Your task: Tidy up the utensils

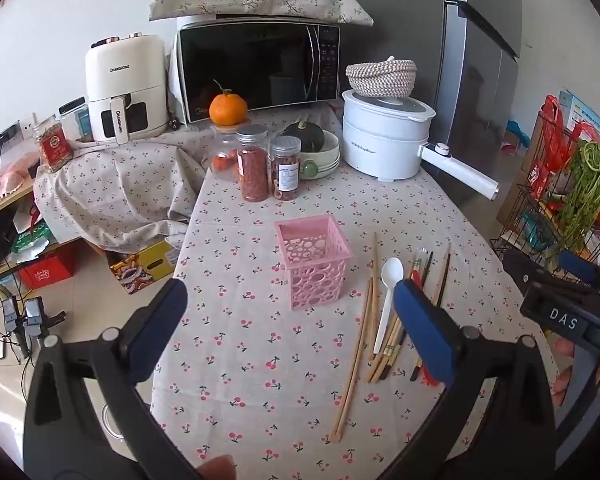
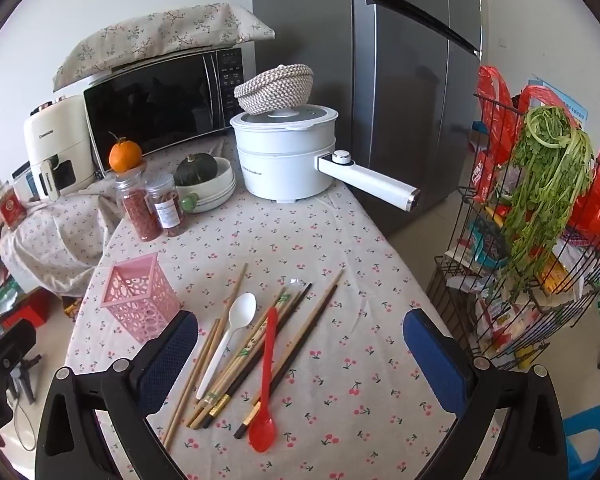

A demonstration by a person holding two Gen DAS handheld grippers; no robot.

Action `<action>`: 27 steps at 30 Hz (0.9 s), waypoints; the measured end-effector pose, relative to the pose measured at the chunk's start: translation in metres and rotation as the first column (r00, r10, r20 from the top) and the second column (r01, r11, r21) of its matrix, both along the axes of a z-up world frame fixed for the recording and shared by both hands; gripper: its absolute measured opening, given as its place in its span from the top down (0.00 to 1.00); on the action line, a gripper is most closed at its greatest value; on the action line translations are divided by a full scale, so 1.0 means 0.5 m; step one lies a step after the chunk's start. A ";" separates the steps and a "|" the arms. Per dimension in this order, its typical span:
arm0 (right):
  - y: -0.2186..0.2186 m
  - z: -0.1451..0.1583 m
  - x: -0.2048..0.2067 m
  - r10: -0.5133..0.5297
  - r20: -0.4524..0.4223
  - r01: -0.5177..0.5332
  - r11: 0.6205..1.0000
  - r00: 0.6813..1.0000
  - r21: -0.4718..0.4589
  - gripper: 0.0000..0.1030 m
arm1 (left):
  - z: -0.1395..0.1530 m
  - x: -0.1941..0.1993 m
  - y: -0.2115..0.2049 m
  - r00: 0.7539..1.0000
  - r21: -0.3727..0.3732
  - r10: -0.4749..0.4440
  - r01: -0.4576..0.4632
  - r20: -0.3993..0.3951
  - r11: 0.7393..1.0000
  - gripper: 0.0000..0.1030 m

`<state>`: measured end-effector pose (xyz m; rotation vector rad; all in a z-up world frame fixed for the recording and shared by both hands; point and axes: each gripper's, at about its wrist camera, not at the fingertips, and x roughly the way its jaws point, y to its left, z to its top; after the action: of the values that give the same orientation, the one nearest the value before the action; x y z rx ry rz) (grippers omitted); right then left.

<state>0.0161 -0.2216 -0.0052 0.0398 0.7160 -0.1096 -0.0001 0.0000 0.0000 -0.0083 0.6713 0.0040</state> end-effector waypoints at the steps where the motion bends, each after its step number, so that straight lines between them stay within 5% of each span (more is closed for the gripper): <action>1: -0.001 0.001 0.001 0.001 -0.004 -0.001 1.000 1.000 0.003 0.00 | 0.000 0.001 0.000 1.000 -0.004 0.001 -0.001 -0.009 1.000 0.00; 27: 0.003 0.009 -0.003 0.012 0.011 -0.012 1.000 1.000 0.013 0.00 | -0.015 0.010 0.009 1.000 -0.036 0.003 -0.004 -0.030 0.999 0.00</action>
<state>0.0145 -0.2202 -0.0009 0.0482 0.7061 -0.0934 0.0052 0.0044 -0.0076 -0.0445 0.7016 -0.0047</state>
